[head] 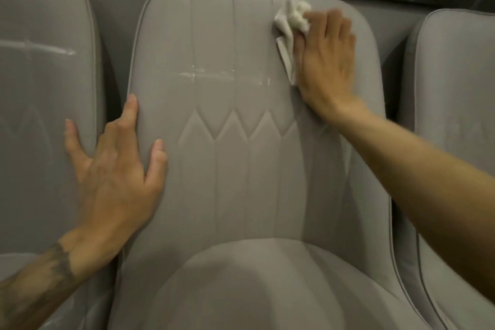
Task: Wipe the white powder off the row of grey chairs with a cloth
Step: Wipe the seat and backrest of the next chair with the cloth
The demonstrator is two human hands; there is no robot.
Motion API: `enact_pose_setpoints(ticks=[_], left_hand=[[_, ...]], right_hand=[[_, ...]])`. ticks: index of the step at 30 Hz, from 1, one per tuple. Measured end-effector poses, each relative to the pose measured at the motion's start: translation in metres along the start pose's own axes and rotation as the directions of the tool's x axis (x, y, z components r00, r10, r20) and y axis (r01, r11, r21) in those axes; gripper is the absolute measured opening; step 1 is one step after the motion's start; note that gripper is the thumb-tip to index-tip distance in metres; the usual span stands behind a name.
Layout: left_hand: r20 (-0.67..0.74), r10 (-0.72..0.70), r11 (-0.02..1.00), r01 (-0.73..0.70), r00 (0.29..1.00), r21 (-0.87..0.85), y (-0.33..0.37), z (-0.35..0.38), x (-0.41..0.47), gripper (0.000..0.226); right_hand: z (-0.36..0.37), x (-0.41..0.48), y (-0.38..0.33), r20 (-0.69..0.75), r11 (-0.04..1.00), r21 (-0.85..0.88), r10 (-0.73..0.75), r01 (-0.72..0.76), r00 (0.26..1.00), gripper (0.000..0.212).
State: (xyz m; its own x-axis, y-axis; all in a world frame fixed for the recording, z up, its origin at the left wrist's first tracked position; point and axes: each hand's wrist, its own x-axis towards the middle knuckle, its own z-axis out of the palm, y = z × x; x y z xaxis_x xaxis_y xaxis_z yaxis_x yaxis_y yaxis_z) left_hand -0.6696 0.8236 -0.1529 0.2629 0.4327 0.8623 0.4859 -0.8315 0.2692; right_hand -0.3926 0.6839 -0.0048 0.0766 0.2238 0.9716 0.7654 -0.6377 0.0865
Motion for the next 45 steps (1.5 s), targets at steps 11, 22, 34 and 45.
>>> enact_pose_setpoints(ticks=[11, 22, 34, 45], left_hand=[[-0.009, 0.007, 1.000, -0.007, 1.000, 0.010, 0.000, 0.001, 0.000, 0.070], [-0.013, 0.000, 1.000, 0.000, 1.000, -0.016, 0.001, 0.001, -0.001, 0.069], [-0.005, -0.008, 1.000, 0.008, 1.000, -0.011, 0.001, -0.001, -0.001, 0.069], [-0.001, -0.003, 1.000, 0.003, 1.000, -0.004, 0.001, -0.002, -0.001, 0.070]], right_hand=[[-0.002, 0.021, 0.008, 0.025, 0.996, -0.067, -0.056, 0.058, 0.998, 0.040], [-0.014, -0.057, 0.020, 0.217, 0.873, 0.009, -0.478, 0.488, 0.851, 0.040], [-0.024, -0.153, 0.018, 0.354, 0.681, 0.068, -0.700, 0.729, 0.620, 0.026], [-0.024, -0.244, 0.005, 0.403, 0.530, 0.206, -0.812, 0.823, 0.422, 0.027]])
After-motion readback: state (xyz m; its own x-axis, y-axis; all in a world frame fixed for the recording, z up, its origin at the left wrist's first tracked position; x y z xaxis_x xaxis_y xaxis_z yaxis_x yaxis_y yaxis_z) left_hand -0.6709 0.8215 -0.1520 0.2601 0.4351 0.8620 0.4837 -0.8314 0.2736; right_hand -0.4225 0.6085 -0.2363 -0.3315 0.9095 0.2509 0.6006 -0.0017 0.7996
